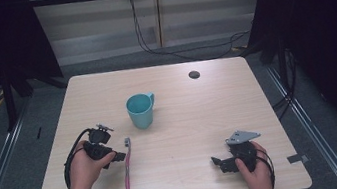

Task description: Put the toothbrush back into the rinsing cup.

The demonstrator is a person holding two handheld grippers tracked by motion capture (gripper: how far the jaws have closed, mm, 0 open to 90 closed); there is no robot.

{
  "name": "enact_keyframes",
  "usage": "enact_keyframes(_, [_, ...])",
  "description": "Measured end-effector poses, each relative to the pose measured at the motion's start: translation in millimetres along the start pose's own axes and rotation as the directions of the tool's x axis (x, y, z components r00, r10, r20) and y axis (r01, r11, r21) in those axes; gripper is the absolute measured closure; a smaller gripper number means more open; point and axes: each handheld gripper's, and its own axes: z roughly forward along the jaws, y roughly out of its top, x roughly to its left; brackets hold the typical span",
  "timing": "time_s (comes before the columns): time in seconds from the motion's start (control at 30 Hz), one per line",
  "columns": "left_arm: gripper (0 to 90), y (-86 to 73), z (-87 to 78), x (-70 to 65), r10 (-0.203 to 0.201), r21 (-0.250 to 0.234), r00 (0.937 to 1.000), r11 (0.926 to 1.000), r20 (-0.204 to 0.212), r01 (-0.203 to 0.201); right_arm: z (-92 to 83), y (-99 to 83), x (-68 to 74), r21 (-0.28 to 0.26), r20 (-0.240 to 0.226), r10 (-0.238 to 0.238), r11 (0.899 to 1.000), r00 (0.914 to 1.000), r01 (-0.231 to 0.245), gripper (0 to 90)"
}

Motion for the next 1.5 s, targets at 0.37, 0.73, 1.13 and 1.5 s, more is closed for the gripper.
enact_keyframes(0.37, [42.2,10.5,7.5,-5.8,-0.021,0.061,0.9997,0.9979,0.011,0.020,0.0,0.0,0.0,0.000,0.000,0.000,1.000,1.0000,0.000,13.0])
enact_keyframes(0.73, [45.9,14.0,15.6,-8.7,-0.054,0.111,0.9981,0.9922,-0.029,0.057,0.1,0.0,-0.2,-0.001,-0.003,0.000,1.000,1.0000,0.000,12.9])
enact_keyframes(1.13, [48.7,17.2,20.2,-11.4,-0.106,0.116,0.9941,0.9874,-0.025,0.108,0.2,0.1,-0.4,-0.001,-0.005,-0.002,1.000,1.0000,0.002,12.9])
enact_keyframes(1.5, [58.4,19.1,24.8,-13.7,-0.130,0.133,0.9909,0.9820,-0.035,0.134,0.2,0.1,-0.4,0.000,-0.006,-0.002,1.000,1.0000,0.002,12.9])
